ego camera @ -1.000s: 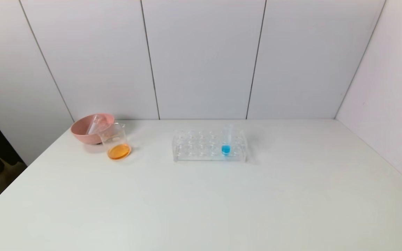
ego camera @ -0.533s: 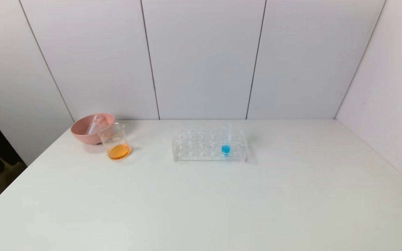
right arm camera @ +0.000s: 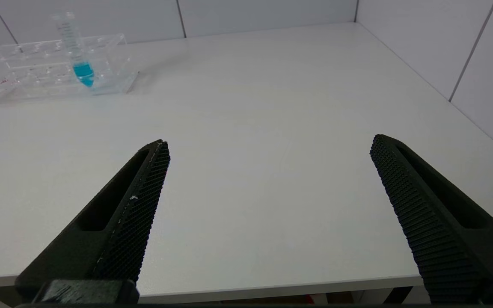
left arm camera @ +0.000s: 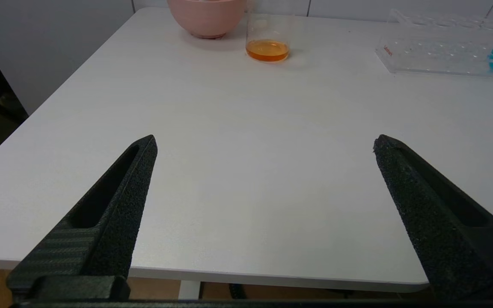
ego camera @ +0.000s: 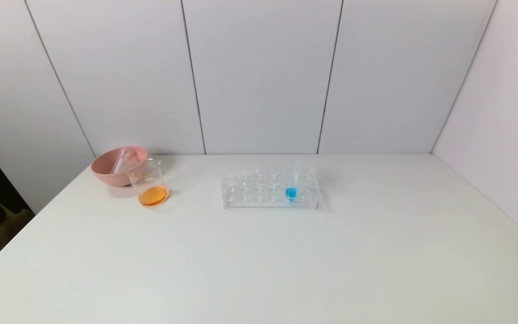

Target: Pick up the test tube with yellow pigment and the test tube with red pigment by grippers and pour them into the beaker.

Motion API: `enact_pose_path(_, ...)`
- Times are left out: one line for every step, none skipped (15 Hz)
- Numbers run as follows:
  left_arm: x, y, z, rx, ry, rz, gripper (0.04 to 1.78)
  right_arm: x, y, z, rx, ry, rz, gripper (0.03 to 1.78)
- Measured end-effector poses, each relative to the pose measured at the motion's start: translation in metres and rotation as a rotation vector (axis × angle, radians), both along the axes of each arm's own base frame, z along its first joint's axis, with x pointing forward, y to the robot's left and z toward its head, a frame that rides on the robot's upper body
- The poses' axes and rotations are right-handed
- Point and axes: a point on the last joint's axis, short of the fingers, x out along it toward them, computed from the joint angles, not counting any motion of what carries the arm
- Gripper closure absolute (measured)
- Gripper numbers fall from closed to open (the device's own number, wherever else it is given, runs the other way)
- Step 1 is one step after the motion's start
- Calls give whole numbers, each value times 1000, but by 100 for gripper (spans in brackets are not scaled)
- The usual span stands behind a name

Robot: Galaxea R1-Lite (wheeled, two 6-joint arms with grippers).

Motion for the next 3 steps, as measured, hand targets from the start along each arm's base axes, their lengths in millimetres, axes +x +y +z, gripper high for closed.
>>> enact_pose_path(0, 0, 0, 0, 0, 0, 6, 0, 0, 0, 0, 0, 0, 10)
enact_pose_path(0, 0, 0, 0, 0, 0, 6, 0, 0, 0, -1, 0, 0, 10)
enact_pose_path(0, 0, 0, 0, 1, 0, 6, 0, 0, 0, -1, 0, 0, 10)
